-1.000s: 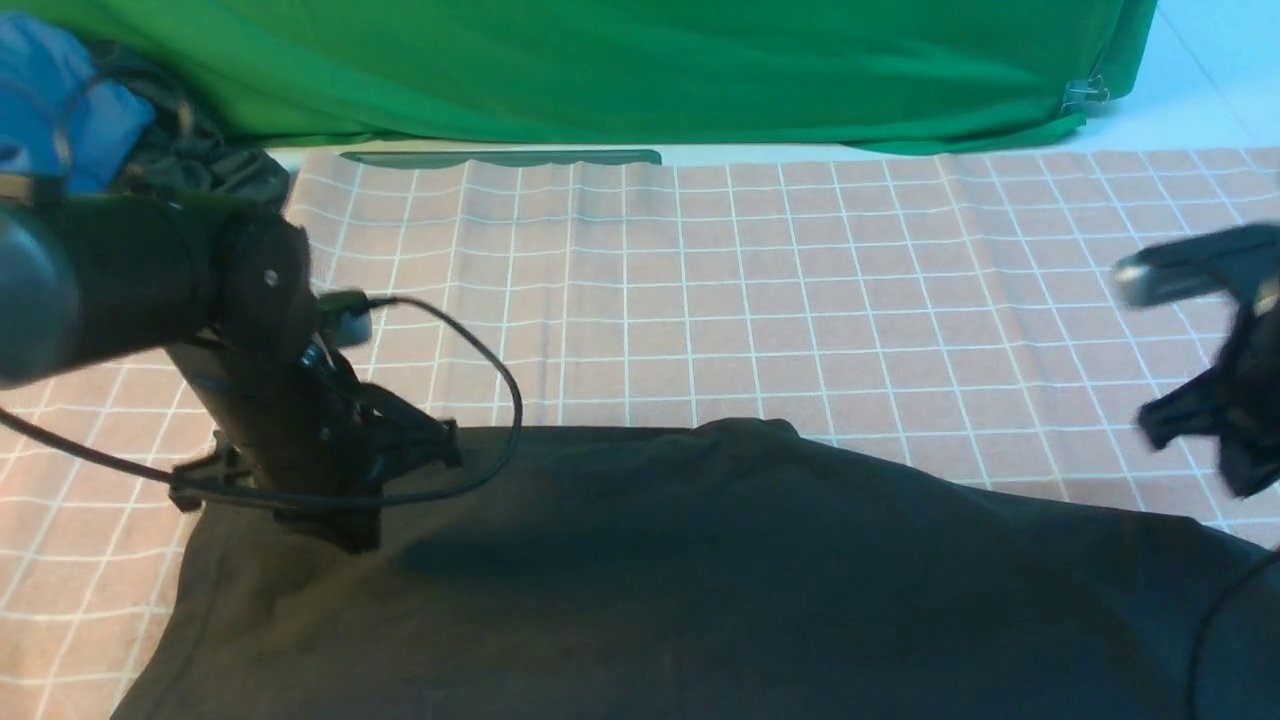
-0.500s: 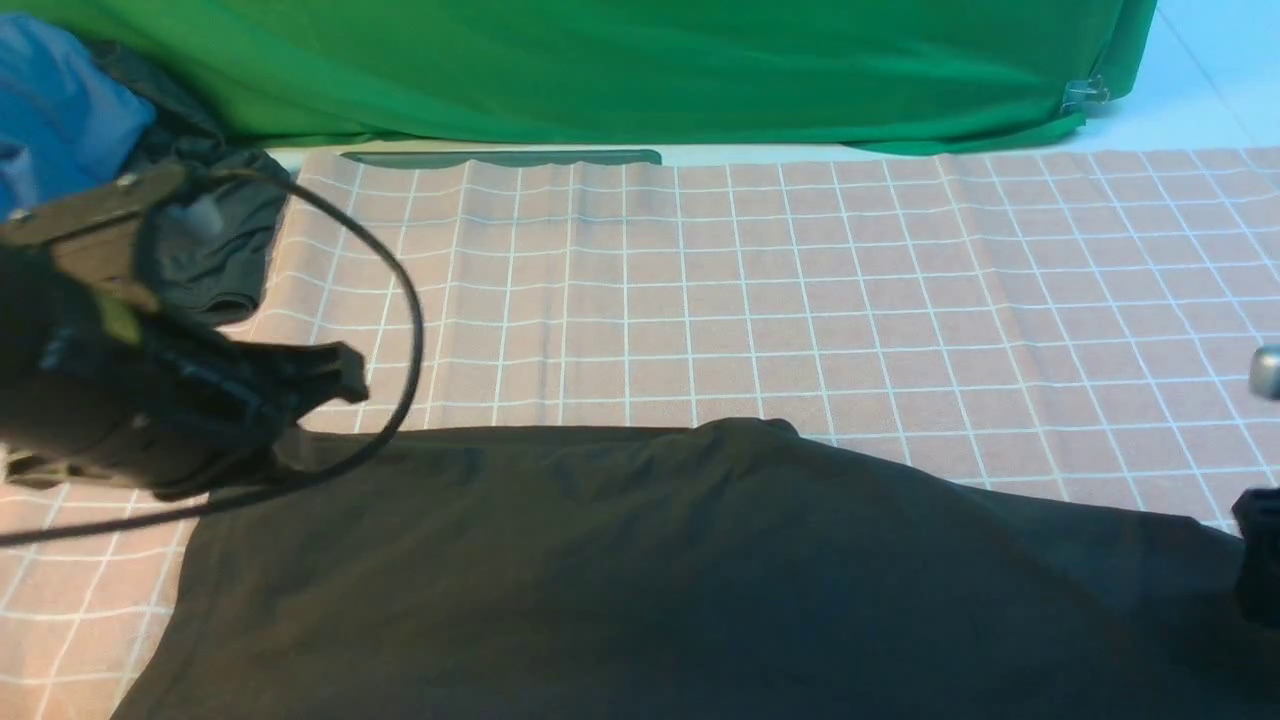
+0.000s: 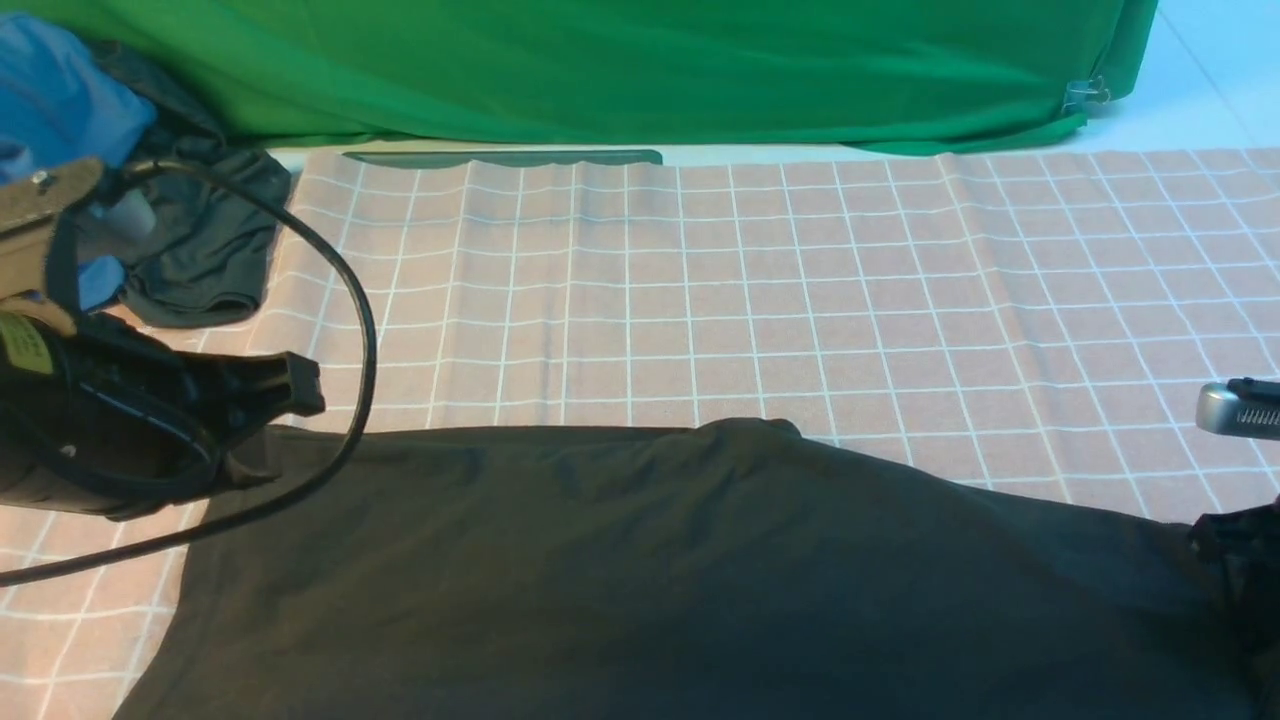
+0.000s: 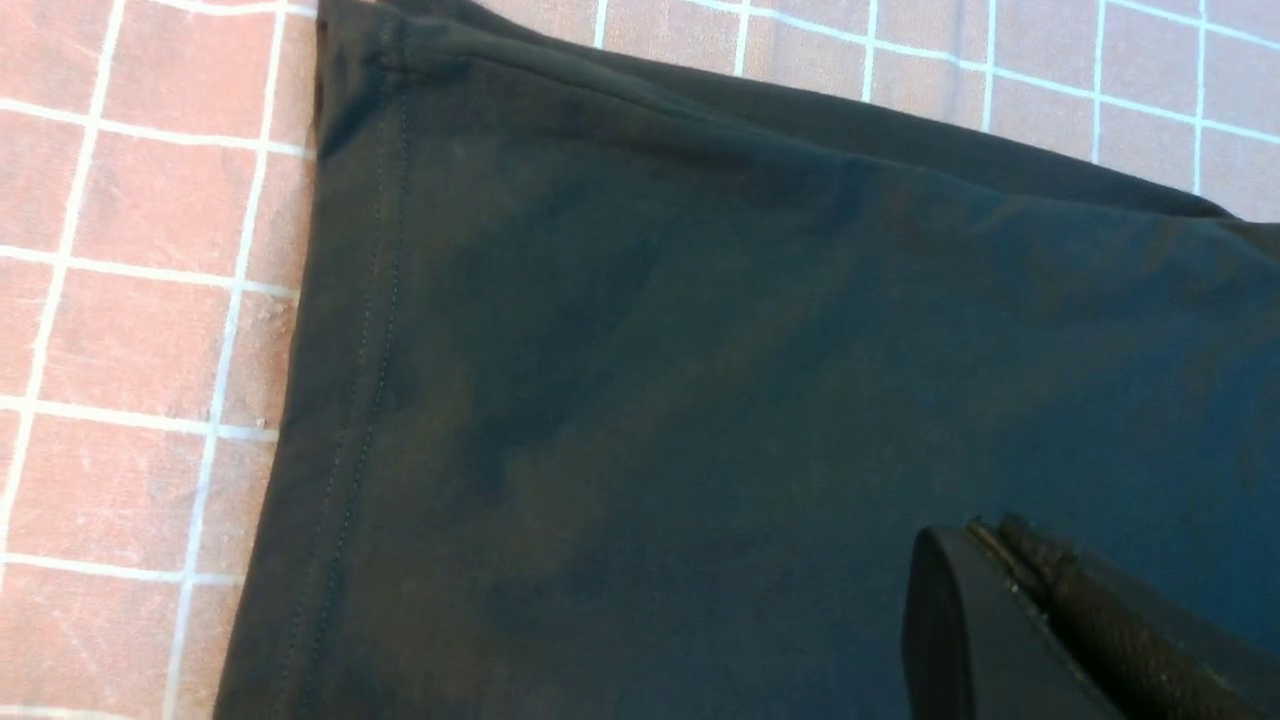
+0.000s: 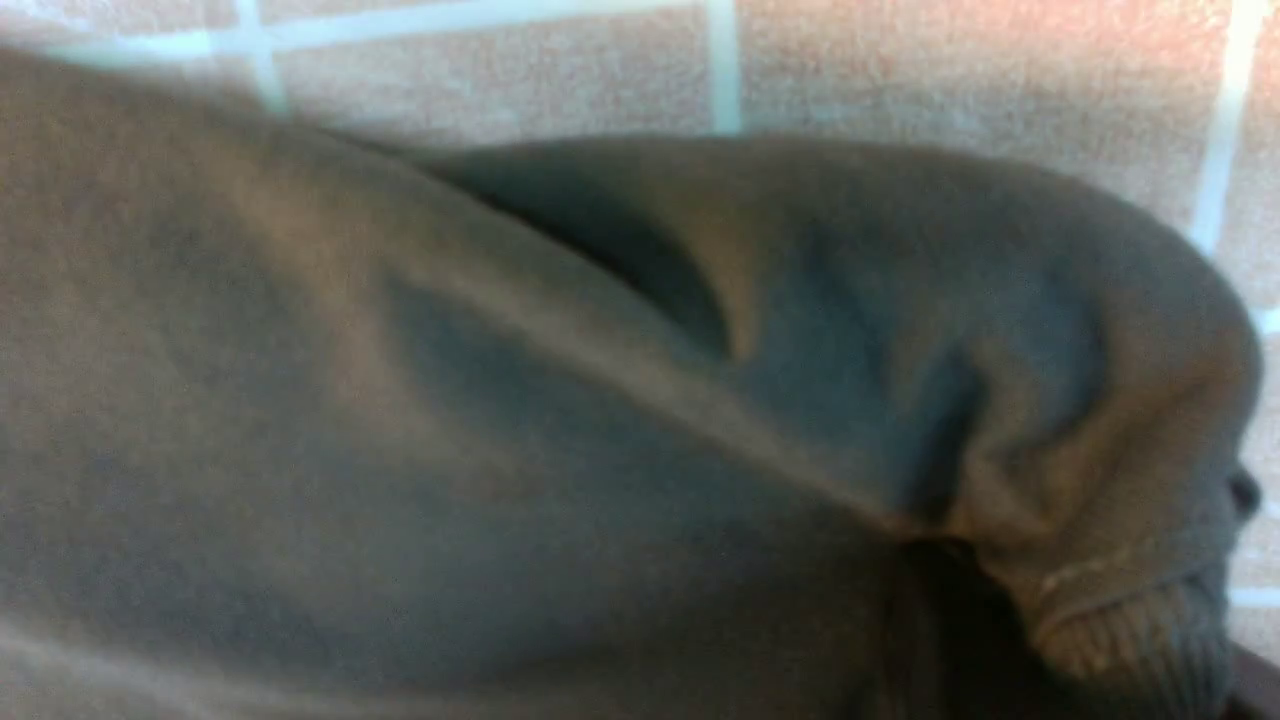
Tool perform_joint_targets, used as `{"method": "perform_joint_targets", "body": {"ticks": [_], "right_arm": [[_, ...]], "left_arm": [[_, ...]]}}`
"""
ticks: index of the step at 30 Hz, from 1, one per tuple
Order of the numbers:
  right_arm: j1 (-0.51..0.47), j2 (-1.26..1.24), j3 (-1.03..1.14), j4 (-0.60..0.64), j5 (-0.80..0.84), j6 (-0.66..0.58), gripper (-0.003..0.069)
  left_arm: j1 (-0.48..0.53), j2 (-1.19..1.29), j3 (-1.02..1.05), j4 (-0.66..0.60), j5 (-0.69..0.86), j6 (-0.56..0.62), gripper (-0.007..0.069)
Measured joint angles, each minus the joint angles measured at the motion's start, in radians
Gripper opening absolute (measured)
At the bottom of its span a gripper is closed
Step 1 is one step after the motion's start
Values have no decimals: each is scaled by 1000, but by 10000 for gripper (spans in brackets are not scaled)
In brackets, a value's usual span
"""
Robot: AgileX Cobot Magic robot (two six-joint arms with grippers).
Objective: Fold a long-sleeved shirt over a pink coffee tablecloth.
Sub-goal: 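Pull the folded dark garment lengthwise by its ends to straighten it flat on the table, then fold the right end of the dark garment over onto its left end with the right gripper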
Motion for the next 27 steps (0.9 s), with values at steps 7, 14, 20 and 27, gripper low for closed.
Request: {"method": "perform_joint_targets", "body": {"ticks": [7, 14, 20, 27], "right_arm": [[-104, -55, -154, -114, 158, 100, 114], [-142, -99, -403, -3, 298, 107, 114], [23, -162, -549, 133, 310, 125, 114], [346, -163, -695, 186, 314, 209, 114]], "left_arm": [[0, 0, 0, -24, 1, 9, 13], [0, 0, 0, -28, 1, 18, 13], [0, 0, 0, -30, -18, 18, 13], [0, 0, 0, -39, -35, 18, 13]]}}
